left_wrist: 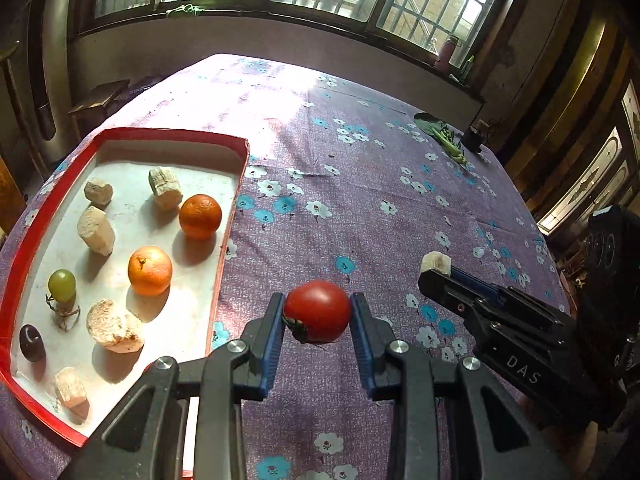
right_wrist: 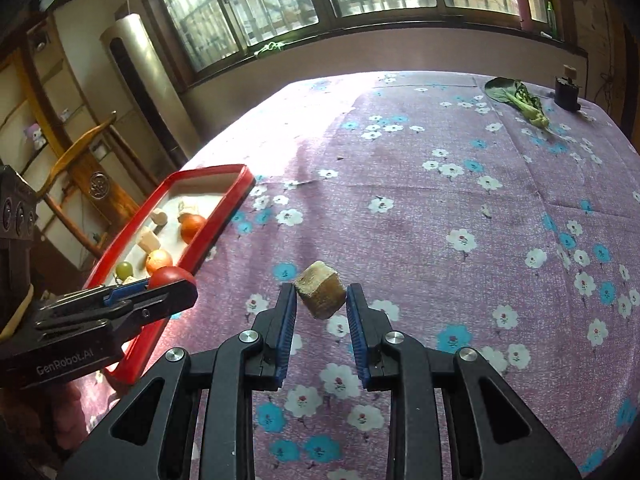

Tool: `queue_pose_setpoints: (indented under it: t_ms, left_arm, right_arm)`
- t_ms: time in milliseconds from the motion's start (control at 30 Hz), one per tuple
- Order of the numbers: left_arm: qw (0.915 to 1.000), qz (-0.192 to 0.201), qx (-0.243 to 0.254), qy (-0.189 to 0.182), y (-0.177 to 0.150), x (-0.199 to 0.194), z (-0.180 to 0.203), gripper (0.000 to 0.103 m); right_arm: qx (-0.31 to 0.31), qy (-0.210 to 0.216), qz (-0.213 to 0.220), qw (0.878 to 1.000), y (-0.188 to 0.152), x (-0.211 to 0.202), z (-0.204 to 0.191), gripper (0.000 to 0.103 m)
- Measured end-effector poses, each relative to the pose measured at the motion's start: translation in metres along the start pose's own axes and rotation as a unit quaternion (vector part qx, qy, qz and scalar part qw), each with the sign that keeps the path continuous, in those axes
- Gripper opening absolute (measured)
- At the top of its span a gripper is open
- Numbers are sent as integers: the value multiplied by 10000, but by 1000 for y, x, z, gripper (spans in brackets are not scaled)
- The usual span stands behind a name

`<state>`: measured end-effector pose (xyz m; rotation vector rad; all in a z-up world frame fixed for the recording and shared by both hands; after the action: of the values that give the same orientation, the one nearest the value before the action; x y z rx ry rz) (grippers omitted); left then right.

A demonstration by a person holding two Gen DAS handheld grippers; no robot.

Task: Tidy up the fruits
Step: 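Carry the red tomato and beige cube over the tray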

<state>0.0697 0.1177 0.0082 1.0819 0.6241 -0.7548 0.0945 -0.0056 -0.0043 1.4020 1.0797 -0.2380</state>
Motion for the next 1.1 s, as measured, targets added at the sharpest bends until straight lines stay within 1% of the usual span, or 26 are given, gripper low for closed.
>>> queue_pose_setpoints:
  t_ms: [167,333,467,633,800,933,1100]
  left_arm:
    - [9990,264,-253,276,3,-31,-51,35]
    - [9950,487,-546,676,11,-49,-109,35]
    - [9904,637,-656,1040,19,-55,-150,35]
    - [9866,632,-885,1219,31,-48,-191,34]
    - [9868,468,-977,1204,39,-30,-210,35]
    - [9886,354,-971,1096,44,-17,-211,34]
    - [9896,258,-904,1085,48,-4,-212,34]
  right_arm:
    - [-327,364,6,9988,19,14,-52,25]
    - [-659,640,-15,9958,38,34,-98,25]
    - [-849,769,-85,9934,51,56,-125,25]
    - [-1039,802,-230,9911,62,89,-149,25]
    - [-1098,829,-403,9897,66,117,-163,25]
    - [-1160,802,-511,9887,62,131,-169,25]
    - [-1181,727,-608,9885,62,139,-167,25]
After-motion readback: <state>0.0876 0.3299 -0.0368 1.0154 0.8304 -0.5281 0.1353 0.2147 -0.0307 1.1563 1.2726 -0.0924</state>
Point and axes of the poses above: each gripper's, at about its wrist camera, not at the fingertips, and x roughly the way its jaws point, z to its right, y to its top, the point moved 7 cm from there along x, roughly the way its jaws point, and after that the axes turned 7 degrees about -x, right-handed, at the moved point
